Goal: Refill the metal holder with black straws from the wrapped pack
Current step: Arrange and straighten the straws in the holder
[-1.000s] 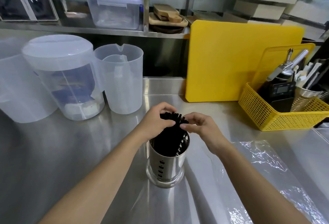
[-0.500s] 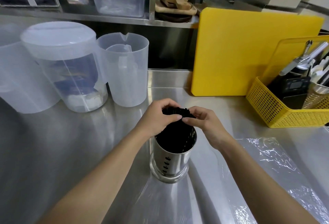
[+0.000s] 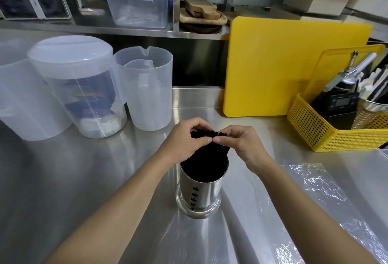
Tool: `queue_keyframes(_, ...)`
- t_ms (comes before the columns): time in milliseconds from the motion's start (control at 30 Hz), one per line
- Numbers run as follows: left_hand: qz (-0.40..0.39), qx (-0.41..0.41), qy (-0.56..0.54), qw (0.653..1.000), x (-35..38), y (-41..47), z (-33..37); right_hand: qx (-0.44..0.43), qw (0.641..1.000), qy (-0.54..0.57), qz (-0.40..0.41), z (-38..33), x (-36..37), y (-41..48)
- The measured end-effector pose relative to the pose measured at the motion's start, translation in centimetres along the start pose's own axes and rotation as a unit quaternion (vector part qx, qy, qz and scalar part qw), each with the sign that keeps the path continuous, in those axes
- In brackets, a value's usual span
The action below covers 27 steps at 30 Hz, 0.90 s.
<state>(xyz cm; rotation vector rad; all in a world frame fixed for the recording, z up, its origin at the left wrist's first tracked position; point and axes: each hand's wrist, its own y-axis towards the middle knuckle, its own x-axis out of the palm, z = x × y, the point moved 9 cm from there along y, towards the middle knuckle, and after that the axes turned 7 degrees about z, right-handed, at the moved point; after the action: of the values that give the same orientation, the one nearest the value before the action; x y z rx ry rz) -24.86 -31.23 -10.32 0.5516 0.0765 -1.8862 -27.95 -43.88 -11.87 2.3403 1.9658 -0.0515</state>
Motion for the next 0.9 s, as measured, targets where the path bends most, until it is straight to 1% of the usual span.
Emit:
queue_keyframes(233,-0.021,0.004,0.02,1.0,0.5,0.0,0.4,0.001,1.0,0.004,0.012,-0.1,-0.2,-0.1)
queue_keyframes(367,-0.012,0.006,0.066,0.998,0.4,0.0,0.5,0.007,1.0,-0.001,0.009,0.1,-0.1,0.0)
queue_keyframes(533,0.004,-0.001,0.056,0.998,0.0,0.1,0.3,0.034,0.999,-0.012,0.003,0.5,-0.4,-0.1)
queue_keyframes(900,0.0,-0.023,0.061,0.998,0.7,0.2,-0.2,0.041,0.992,-0.122,0.017,0.3,-1.0,-0.1)
